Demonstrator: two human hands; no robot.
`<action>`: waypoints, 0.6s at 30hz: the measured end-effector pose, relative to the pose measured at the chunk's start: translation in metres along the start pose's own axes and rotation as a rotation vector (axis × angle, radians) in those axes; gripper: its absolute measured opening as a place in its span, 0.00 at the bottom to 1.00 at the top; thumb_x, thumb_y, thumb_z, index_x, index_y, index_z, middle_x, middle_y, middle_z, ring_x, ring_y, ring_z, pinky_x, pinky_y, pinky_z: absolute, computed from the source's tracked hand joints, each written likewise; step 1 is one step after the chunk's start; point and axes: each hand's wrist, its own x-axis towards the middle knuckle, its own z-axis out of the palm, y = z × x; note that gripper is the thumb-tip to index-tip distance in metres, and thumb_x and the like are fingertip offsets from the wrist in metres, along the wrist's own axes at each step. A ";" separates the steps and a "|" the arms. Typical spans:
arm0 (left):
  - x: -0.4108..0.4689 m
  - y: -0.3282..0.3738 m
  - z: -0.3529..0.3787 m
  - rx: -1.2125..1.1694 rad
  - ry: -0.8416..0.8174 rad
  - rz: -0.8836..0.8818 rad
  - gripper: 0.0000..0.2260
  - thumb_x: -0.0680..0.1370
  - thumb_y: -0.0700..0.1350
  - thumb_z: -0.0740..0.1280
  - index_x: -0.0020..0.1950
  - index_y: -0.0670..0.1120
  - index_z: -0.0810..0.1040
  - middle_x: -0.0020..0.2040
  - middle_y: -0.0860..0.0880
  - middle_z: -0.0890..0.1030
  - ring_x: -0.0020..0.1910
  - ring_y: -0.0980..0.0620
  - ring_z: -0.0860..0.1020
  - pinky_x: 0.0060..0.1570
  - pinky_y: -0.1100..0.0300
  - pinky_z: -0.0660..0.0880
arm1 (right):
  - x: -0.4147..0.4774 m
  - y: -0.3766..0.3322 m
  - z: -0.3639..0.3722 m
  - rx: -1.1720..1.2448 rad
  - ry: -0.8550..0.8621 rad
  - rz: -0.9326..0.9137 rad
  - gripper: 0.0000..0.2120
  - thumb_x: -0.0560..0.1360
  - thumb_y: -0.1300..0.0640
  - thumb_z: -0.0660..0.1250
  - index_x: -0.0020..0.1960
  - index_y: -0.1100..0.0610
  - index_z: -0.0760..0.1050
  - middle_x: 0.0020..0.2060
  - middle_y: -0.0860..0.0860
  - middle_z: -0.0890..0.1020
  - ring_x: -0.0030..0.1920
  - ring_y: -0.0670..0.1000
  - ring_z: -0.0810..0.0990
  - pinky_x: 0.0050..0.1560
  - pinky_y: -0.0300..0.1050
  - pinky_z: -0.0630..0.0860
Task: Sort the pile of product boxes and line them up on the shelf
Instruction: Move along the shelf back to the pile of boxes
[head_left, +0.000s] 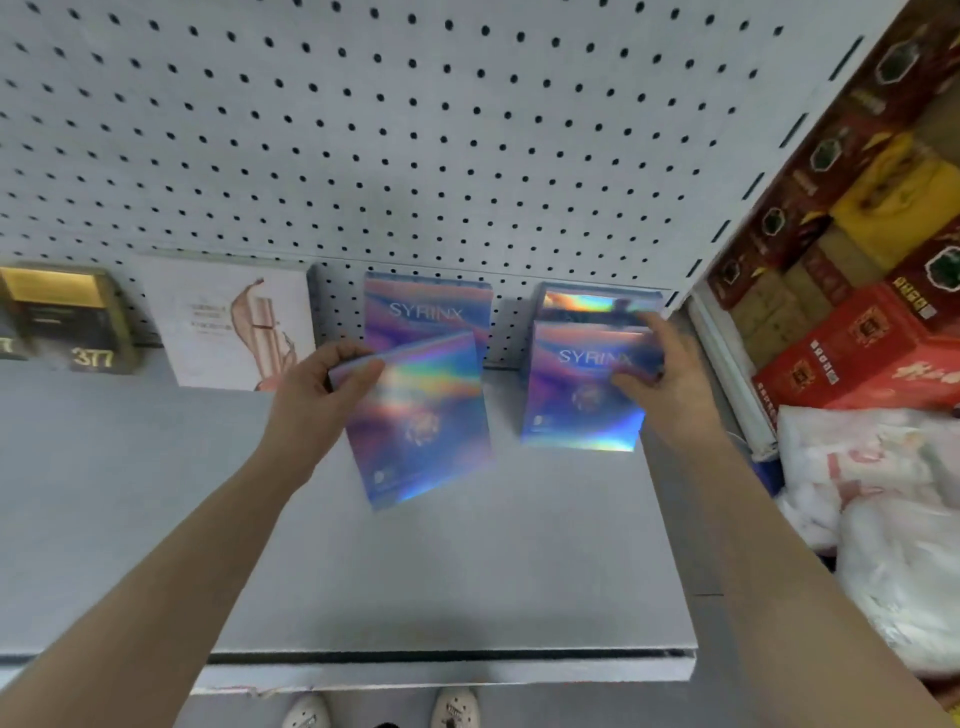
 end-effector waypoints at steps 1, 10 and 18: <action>0.000 -0.001 0.003 0.001 0.012 -0.004 0.04 0.73 0.47 0.74 0.46 0.53 0.81 0.38 0.57 0.82 0.37 0.59 0.77 0.40 0.67 0.73 | 0.005 0.000 -0.002 -0.060 -0.012 -0.039 0.32 0.71 0.65 0.73 0.70 0.44 0.69 0.61 0.54 0.71 0.61 0.47 0.75 0.60 0.39 0.75; 0.002 0.004 0.008 0.047 0.017 -0.011 0.05 0.69 0.54 0.70 0.43 0.59 0.81 0.39 0.57 0.82 0.37 0.58 0.77 0.39 0.64 0.73 | 0.033 0.009 0.007 -0.506 0.203 -0.318 0.24 0.71 0.60 0.74 0.65 0.53 0.73 0.59 0.55 0.68 0.60 0.51 0.70 0.60 0.42 0.72; -0.003 0.008 0.002 0.100 -0.066 0.011 0.08 0.72 0.52 0.71 0.48 0.51 0.80 0.39 0.56 0.82 0.37 0.58 0.77 0.39 0.67 0.73 | 0.014 -0.038 0.041 -0.658 0.180 -0.452 0.25 0.73 0.60 0.70 0.68 0.58 0.70 0.65 0.58 0.71 0.63 0.60 0.70 0.64 0.54 0.68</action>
